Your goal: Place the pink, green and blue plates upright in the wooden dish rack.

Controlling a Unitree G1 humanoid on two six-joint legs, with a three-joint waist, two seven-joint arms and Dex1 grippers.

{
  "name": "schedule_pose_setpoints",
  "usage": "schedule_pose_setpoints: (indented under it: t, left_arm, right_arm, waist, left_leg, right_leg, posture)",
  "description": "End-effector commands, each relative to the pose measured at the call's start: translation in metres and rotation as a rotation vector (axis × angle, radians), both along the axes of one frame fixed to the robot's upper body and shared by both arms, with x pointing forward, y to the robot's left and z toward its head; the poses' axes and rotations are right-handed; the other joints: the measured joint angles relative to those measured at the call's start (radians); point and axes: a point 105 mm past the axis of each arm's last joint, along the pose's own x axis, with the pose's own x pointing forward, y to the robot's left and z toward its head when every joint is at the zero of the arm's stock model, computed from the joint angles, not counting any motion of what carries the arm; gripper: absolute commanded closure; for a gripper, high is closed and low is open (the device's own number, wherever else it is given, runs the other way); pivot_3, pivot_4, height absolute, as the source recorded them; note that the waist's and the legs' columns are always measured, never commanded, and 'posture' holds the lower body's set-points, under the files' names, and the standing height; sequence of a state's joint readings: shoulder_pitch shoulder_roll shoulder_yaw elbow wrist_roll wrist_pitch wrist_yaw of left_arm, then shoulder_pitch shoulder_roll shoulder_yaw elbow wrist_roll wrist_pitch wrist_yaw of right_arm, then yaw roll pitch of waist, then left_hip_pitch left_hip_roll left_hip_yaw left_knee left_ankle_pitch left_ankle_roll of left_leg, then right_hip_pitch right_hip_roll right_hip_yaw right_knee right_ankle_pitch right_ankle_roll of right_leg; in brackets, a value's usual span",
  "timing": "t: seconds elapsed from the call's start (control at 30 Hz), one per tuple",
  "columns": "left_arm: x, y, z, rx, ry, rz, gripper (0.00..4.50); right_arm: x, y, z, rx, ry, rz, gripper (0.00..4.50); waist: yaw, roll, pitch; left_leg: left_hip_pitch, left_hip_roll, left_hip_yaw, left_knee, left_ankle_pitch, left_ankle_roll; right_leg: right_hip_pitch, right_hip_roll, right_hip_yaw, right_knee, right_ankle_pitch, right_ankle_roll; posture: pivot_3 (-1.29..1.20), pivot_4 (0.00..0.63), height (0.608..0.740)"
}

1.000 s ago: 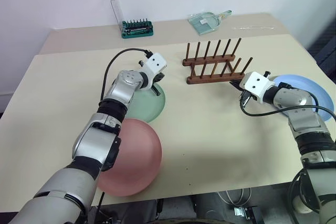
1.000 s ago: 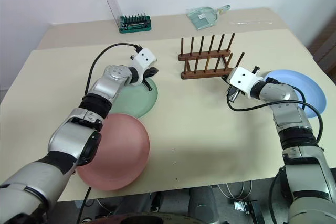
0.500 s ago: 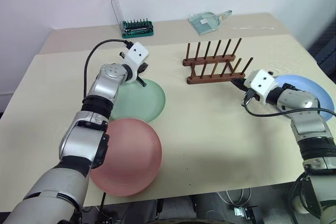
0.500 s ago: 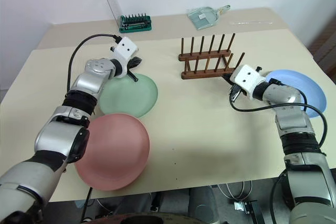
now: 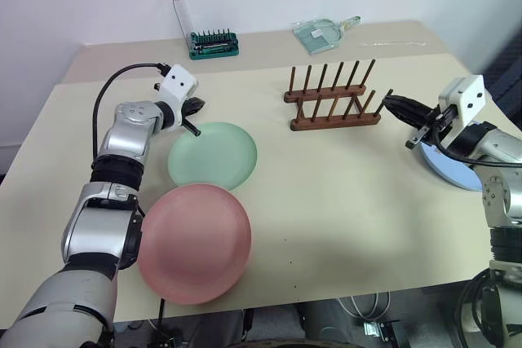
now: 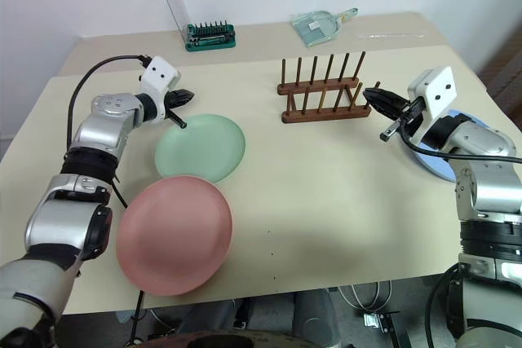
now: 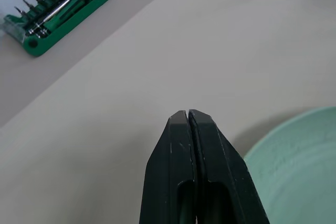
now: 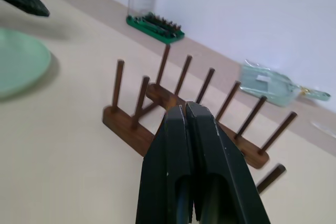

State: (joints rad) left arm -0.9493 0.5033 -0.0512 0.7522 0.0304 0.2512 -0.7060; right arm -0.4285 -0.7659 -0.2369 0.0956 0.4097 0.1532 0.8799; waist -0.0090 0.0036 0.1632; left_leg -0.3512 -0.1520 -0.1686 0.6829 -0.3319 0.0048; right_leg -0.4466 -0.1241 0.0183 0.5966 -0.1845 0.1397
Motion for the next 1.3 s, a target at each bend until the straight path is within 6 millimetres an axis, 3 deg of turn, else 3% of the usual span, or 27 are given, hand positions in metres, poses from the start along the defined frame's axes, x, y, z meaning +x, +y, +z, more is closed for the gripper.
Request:
schedule_pose_setpoints:
  t: [0.03, 0.27, 0.43, 0.53, 0.63, 0.7, 0.8, 0.93, 1.0, 1.3]
  left_arm:
    - [-0.001, 0.017, 0.020, 0.006, -0.059, 0.033, 4.50]
    - [-0.012, 0.032, 0.026, -0.007, -0.054, 0.006, 4.50]
    - [-0.038, 0.039, 0.033, -0.170, -0.042, -0.142, 4.50]
    - [-0.049, 0.054, 0.038, -0.287, -0.041, -0.142, 4.50]
    - [-0.067, 0.052, 0.051, -0.396, -0.038, -0.236, 4.50]
    - [-0.072, 0.054, 0.057, -0.425, -0.046, -0.243, 4.50]
    - [-0.080, 0.059, 0.062, -0.426, -0.040, -0.252, 3.21]
    - [-0.088, 0.066, 0.064, -0.430, -0.001, -0.255, 1.07]
    - [-0.093, 0.072, 0.060, -0.389, 0.042, -0.241, 0.04]
    - [-0.132, 0.075, 0.067, -0.473, 0.392, -0.204, 0.04]
  right_arm:
    - [-0.005, 0.004, 0.016, 0.010, -0.053, 0.019, 4.46]
    - [-0.012, 0.013, 0.026, 0.083, -0.049, 0.087, 4.46]
    - [-0.031, 0.022, 0.037, 0.202, -0.027, 0.224, 4.46]
    - [-0.038, 0.022, 0.032, 0.197, 0.005, 0.257, 4.46]
    - [-0.056, 0.024, 0.024, 0.236, 0.111, 0.359, 4.46]
    - [-0.066, 0.024, 0.024, 0.248, 0.155, 0.403, 3.66]
    - [-0.080, 0.029, 0.030, 0.224, 0.184, 0.476, 2.23]
    - [-0.087, 0.038, 0.038, 0.223, 0.178, 0.536, 0.12]
    - [-0.088, 0.042, 0.036, 0.205, 0.183, 0.553, 0.00]
    - [-0.083, 0.048, 0.021, 0.126, 0.218, 0.543, 0.00]
  waist:
    - [0.000, 0.000, 0.000]
    - [-0.001, 0.000, 0.000]
    - [-0.002, 0.000, 0.000]
    - [-0.001, 0.000, 0.000]
    - [0.001, 0.000, 0.000]
    - [0.004, 0.000, 0.000]
    - [0.003, 0.000, 0.000]
    - [-0.002, 0.000, 0.000]
    - [-0.002, 0.000, 0.000]
    - [0.004, 0.000, 0.000]
  left_leg:
    - [0.000, 0.000, 0.000, 0.000, 0.000, 0.000]
    - [0.000, 0.000, 0.000, 0.000, 0.000, 0.000]
    - [-0.001, 0.000, 0.000, 0.000, 0.000, 0.000]
    - [-0.001, 0.001, 0.000, 0.000, 0.000, 0.000]
    - [-0.001, 0.001, 0.000, 0.000, 0.000, 0.001]
    - [-0.002, 0.001, 0.000, 0.000, 0.000, 0.001]
    - [-0.001, 0.001, 0.000, 0.001, 0.000, 0.001]
    - [0.000, 0.002, 0.001, 0.000, -0.001, 0.001]
    - [0.000, 0.002, 0.001, 0.000, -0.001, 0.001]
    - [-0.001, 0.002, 0.001, 0.000, -0.001, 0.001]
  right_leg:
    - [0.000, 0.000, 0.000, 0.000, 0.000, 0.000]
    - [0.000, 0.000, 0.000, 0.000, 0.000, 0.000]
    - [-0.001, 0.000, 0.000, 0.000, 0.000, 0.000]
    - [-0.001, 0.000, 0.000, 0.000, 0.000, 0.000]
    - [-0.001, 0.000, 0.000, 0.000, 0.000, -0.001]
    - [-0.001, 0.000, 0.000, 0.000, 0.000, -0.001]
    - [-0.001, 0.000, 0.000, 0.000, 0.001, -0.001]
    - [-0.001, 0.001, 0.000, 0.000, 0.001, -0.001]
    - [-0.001, 0.001, 0.000, 0.000, 0.001, -0.001]
    - [-0.001, 0.002, 0.000, 0.000, 0.001, -0.001]
  posture:
    - [0.00, 0.150, 0.740]
    - [0.00, 0.150, 0.740]
    - [0.00, 0.150, 0.740]
    - [0.00, 0.150, 0.740]
    - [0.00, 0.150, 0.740]
    - [0.00, 0.150, 0.740]
    - [0.00, 0.150, 0.740]
    - [0.00, 0.150, 0.740]
    - [0.00, 0.150, 0.740]
    - [0.00, 0.150, 0.740]
